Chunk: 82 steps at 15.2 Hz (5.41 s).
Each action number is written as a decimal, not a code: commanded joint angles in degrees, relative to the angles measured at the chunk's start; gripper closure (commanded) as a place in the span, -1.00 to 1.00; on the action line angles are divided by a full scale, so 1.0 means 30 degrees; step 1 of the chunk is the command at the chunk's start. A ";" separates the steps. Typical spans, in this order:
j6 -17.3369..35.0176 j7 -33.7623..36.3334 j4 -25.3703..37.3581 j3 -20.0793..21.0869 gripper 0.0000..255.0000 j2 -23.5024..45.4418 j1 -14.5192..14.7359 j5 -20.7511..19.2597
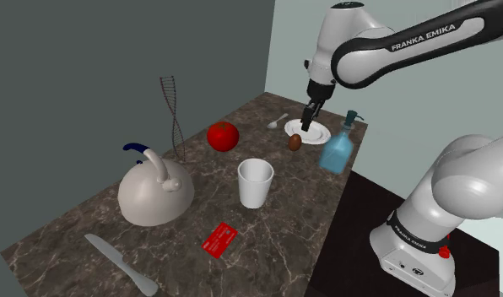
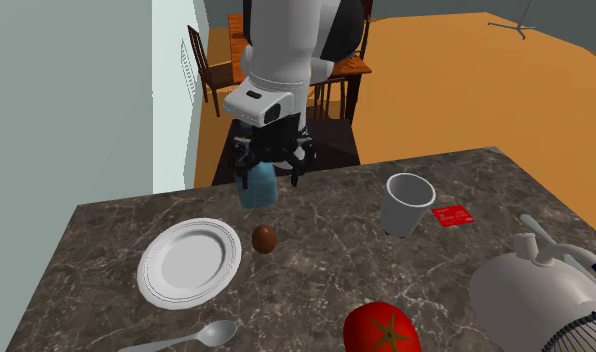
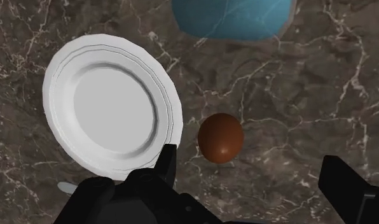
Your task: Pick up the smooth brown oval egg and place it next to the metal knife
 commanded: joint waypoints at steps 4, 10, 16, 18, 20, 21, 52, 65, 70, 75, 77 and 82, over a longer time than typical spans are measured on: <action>0.3721 0.0805 -0.0166 0.0255 -1.00 0.3663 -0.0646 -0.1380; 0.5890 0.1477 -0.0319 0.0312 -1.00 0.5742 -0.1108 -0.2388; 0.6964 0.1826 -0.0444 0.0285 -1.00 0.6701 -0.1347 -0.2910; 0.6964 0.1826 -0.0444 0.0285 -1.00 0.6701 -0.1347 -0.2910; 0.6964 0.1826 -0.0444 0.0285 -1.00 0.6701 -0.1347 -0.2910; 0.6961 0.1826 -0.0443 0.0285 -1.00 0.6699 -0.1346 -0.2909; 0.0753 -0.0202 0.1770 0.0052 1.00 0.2574 -0.0642 -0.0998; -0.1978 0.1621 0.2349 0.1786 1.00 0.0761 0.0615 0.0111; -0.2647 0.3916 0.2294 0.3636 1.00 0.0371 0.1784 0.1046; -0.3248 0.6283 0.2824 0.5529 1.00 0.0602 0.2871 0.1913; -0.3466 0.7252 0.3196 0.6296 1.00 0.0867 0.3253 0.2201; -0.3974 0.9743 0.4509 0.8247 1.00 0.1943 0.4018 0.2676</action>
